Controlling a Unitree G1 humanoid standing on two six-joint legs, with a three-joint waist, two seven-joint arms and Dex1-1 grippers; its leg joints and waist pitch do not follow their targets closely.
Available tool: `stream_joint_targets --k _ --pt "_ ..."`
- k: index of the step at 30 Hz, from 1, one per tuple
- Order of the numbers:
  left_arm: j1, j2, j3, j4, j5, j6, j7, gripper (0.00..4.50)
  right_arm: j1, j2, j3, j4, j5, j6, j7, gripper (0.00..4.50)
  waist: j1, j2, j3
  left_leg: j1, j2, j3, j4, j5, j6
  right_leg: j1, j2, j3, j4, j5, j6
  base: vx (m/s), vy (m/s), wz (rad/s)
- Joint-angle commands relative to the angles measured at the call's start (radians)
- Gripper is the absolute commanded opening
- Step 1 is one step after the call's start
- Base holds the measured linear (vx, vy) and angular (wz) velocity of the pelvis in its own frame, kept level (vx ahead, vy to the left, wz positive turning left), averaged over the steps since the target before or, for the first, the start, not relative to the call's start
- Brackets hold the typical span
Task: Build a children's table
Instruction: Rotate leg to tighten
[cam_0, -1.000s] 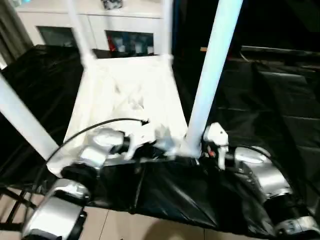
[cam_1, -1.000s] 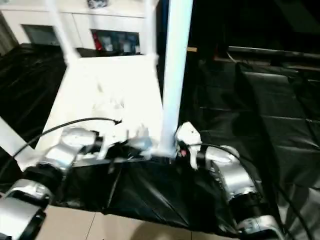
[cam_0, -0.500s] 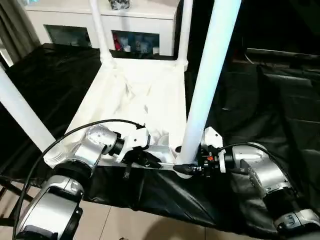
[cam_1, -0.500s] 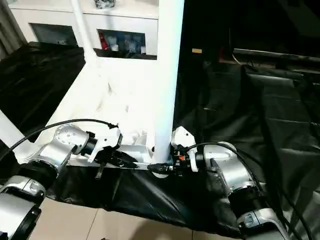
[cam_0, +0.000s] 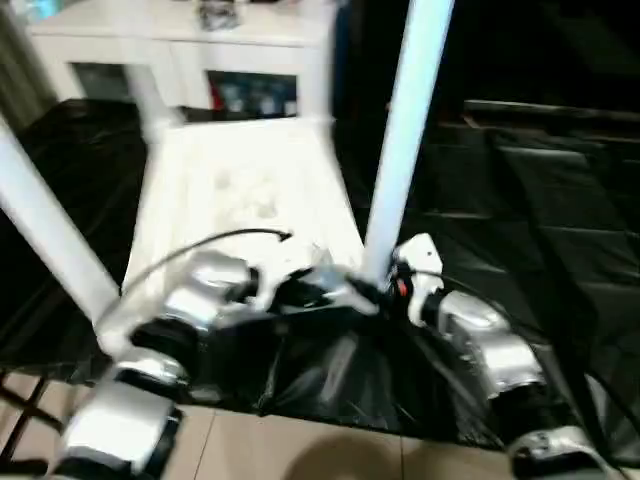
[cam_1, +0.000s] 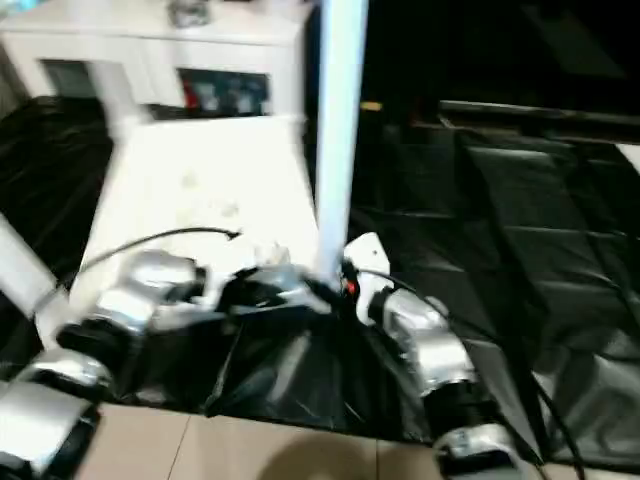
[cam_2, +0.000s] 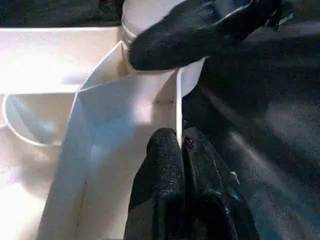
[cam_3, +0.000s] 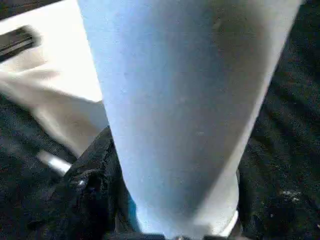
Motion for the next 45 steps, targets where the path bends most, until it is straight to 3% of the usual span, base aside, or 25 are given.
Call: stream_joint_targets --k 1,3,5,7,9,13,14,15,18,22,25,26,30,38,43,44,45 --pt "0.024 -0.075 -0.047 -0.005 0.009 0.016 0.021 0.0 0.003 0.062 0.063 0.057 -0.041 0.034 -0.047 2.69 0.0 -0.004 -0.028 0.002 0.056 -0.03 -0.087 -0.315 0.004 0.018 -0.091 0.052 -0.111 -0.465 -0.159 0.0 0.0 0.0" --pt "0.028 -0.09 -0.046 -0.013 0.006 0.023 0.035 0.0 -0.001 0.083 0.07 0.057 -0.048 0.029 -0.066 2.69 -0.003 -0.006 -0.027 -0.002 0.054 -0.031 -0.088 -0.315 0.015 0.019 -0.091 0.053 -0.112 -0.472 -0.153 0.0 0.0 0.0" --pt "0.034 -0.101 -0.055 -0.027 0.015 0.019 0.041 0.0 -0.009 0.09 0.097 0.049 -0.083 -0.024 -0.072 2.69 -0.005 -0.004 -0.027 -0.003 0.055 -0.031 -0.088 -0.323 0.015 0.016 -0.092 0.054 -0.114 -0.483 -0.149 0.0 0.0 0.0" --pt "0.037 -0.091 -0.06 -0.033 0.023 0.008 0.029 0.0 -0.011 0.076 0.08 0.041 -0.065 -0.034 -0.045 3.25 -0.005 -0.004 -0.029 -0.003 0.055 -0.031 -0.089 -0.317 0.021 0.019 -0.091 0.054 -0.113 -0.455 -0.152 0.0 0.0 0.0" --pt "0.042 -0.064 -0.063 -0.041 0.022 -0.019 -0.001 0.0 -0.011 0.036 0.059 0.015 -0.021 -0.031 0.032 3.49 -0.003 -0.003 -0.034 -0.004 0.058 -0.027 -0.087 -0.283 0.031 0.023 -0.089 0.056 -0.105 -0.351 -0.181 0.0 0.0 0.0" --pt "0.05 -0.032 -0.062 -0.051 0.001 -0.07 -0.066 0.0 0.008 -0.029 0.082 -0.03 0.008 -0.028 0.182 3.76 0.005 -0.005 -0.043 -0.004 0.058 -0.017 -0.075 -0.209 0.074 0.031 -0.087 0.057 -0.089 -0.159 -0.241 0.013 -0.001 0.02" --pt "0.051 -0.026 -0.062 -0.052 -0.001 -0.073 -0.078 0.0 0.013 -0.043 0.091 -0.038 0.008 -0.029 0.21 3.92 0.006 -0.003 -0.047 -0.008 0.058 -0.015 -0.071 -0.157 0.093 0.036 -0.088 0.057 -0.079 -0.073 -0.262 0.054 -0.006 0.09" --pt "0.054 -0.008 -0.068 -0.052 -0.001 -0.103 -0.105 0.0 0.024 -0.076 0.113 -0.053 0.006 -0.037 0.268 3.99 0.003 -0.004 -0.049 -0.021 0.058 -0.017 -0.069 -0.106 0.112 0.045 -0.088 0.052 -0.069 -0.004 -0.274 0.051 -0.011 0.01" --pt "0.059 0.03 -0.07 -0.06 -0.015 -0.12 -0.194 0.0 0.055 -0.159 0.163 -0.097 0.013 -0.045 0.443 4.07 0.019 -0.004 -0.05 -0.019 0.058 -0.011 -0.061 -0.069 0.152 0.048 -0.087 0.048 -0.061 0.075 -0.281 0.034 -0.009 0.0" --pt "0.055 0.057 -0.075 -0.062 -0.031 -0.136 -0.286 0.0 0.063 -0.224 0.193 -0.132 0.045 -0.017 0.601 4.07 0.034 -0.004 -0.052 -0.017 0.064 -0.011 -0.06 -0.059 0.159 0.05 -0.087 0.043 -0.056 0.078 -0.285 0.0 0.0 0.0" --pt "0.052 0.069 -0.084 -0.059 -0.029 -0.148 -0.322 0.0 0.052 -0.242 0.198 -0.124 0.047 -0.012 0.644 4.07 0.038 -0.001 -0.05 -0.013 0.067 -0.011 -0.063 -0.082 0.139 0.046 -0.088 0.042 -0.06 0.033 -0.29 0.0 0.0 0.0" --pt "0.049 0.078 -0.09 -0.054 -0.026 -0.155 -0.345 0.0 0.039 -0.25 0.2 -0.111 0.043 -0.014 0.666 3.82 0.038 -0.001 -0.05 -0.012 0.068 -0.011 -0.064 -0.091 0.131 0.046 -0.087 0.042 -0.06 0.022 -0.291 0.0 0.0 0.0" --pt "0.035 0.096 -0.11 -0.038 -0.018 -0.177 -0.398 0.0 0.003 -0.261 0.206 -0.086 0.054 0.001 0.722 3.57 0.039 0.001 -0.049 -0.009 0.068 -0.011 -0.065 -0.111 0.11 0.044 -0.087 0.043 -0.061 0.001 -0.294 0.0 0.0 0.0" --pt "0.02 0.102 -0.113 -0.021 -0.016 -0.194 -0.43 0.0 -0.004 -0.27 0.232 -0.097 0.061 0.036 0.78 2.93 0.05 -0.002 -0.053 -0.01 0.066 -0.01 -0.061 -0.072 0.117 0.048 -0.088 0.042 -0.052 0.069 -0.296 0.0 0.0 0.0" --pt "0.017 0.09 -0.092 -0.008 -0.019 -0.169 -0.362 0.0 0.008 -0.231 0.193 -0.079 0.053 0.024 0.678 2.73 0.053 0.003 -0.052 -0.009 0.067 -0.012 -0.062 -0.085 0.106 0.047 -0.09 0.041 -0.055 0.041 -0.293 0.0 0.0 0.0" --pt "0.017 0.09 -0.092 -0.008 -0.019 -0.169 -0.362 0.0 0.008 -0.231 0.193 -0.079 0.053 0.024 0.678 2.72 0.051 0.0 -0.049 -0.01 0.065 -0.011 -0.064 -0.1 0.097 0.046 -0.088 0.04 -0.059 0.012 -0.288 0.0 0.0 0.0" --pt "0.004 0.062 -0.067 0.014 -0.007 -0.125 -0.232 0.0 0.003 -0.182 0.144 -0.027 0.017 -0.012 0.494 2.72 0.049 0.0 -0.047 -0.009 0.067 -0.011 -0.066 -0.126 0.08 0.043 -0.09 0.042 -0.063 -0.04 -0.281 0.0 0.0 0.0"
